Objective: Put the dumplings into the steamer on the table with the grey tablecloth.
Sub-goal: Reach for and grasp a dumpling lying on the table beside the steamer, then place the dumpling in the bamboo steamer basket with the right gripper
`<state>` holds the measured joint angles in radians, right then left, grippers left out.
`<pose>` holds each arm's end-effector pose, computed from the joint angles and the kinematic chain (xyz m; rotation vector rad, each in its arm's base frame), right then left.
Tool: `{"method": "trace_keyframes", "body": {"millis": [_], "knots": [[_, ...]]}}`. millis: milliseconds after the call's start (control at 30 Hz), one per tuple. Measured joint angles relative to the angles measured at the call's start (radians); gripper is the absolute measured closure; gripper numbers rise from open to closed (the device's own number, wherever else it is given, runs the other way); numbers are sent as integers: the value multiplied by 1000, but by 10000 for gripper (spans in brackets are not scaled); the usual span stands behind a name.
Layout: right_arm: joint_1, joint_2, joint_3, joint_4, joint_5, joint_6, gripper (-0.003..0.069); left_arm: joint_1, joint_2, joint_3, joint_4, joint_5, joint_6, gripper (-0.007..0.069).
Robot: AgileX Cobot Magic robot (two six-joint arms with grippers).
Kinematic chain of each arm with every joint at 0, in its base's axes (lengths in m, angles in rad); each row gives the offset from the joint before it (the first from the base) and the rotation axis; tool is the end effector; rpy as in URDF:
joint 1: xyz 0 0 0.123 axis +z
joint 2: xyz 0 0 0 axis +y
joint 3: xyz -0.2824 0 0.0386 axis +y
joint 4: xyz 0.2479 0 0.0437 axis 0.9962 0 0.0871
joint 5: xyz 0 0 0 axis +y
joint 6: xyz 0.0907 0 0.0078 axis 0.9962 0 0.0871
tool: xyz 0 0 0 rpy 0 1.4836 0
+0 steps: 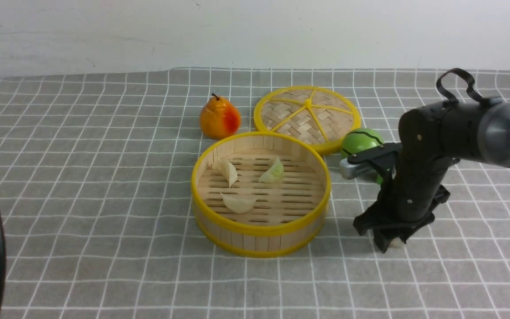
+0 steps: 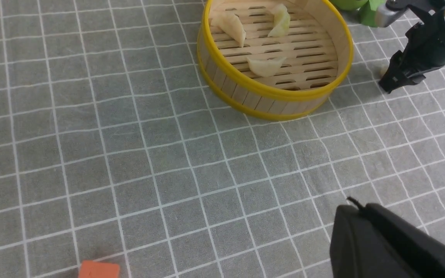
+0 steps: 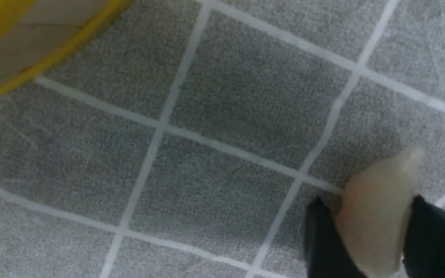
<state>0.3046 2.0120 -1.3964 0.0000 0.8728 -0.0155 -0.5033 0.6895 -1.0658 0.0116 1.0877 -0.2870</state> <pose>0.3800 0.1195 0.1647 -0.4739 2.9355 0.0364 0.0836 -0.0450 0.4109 0.2406 2.2149 -0.4258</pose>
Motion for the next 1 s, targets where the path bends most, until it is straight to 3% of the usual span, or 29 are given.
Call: {"method": "trace_keyframes", "body": {"millis": [133, 367, 633, 1000], "knots": [[0, -3, -15, 0, 14, 0, 471, 0, 0, 0, 0, 3, 0, 615], [30, -3, -157, 17, 125, -15, 475, 0, 0, 0, 0, 32, 0, 608], [246, 43, -450, 90, 150, -75, 476, 0, 0, 0, 0, 70, 0, 604], [265, 232, -541, 0, 120, 64, 461, 0, -7, 16, 1, 110, 46, 596]]}}
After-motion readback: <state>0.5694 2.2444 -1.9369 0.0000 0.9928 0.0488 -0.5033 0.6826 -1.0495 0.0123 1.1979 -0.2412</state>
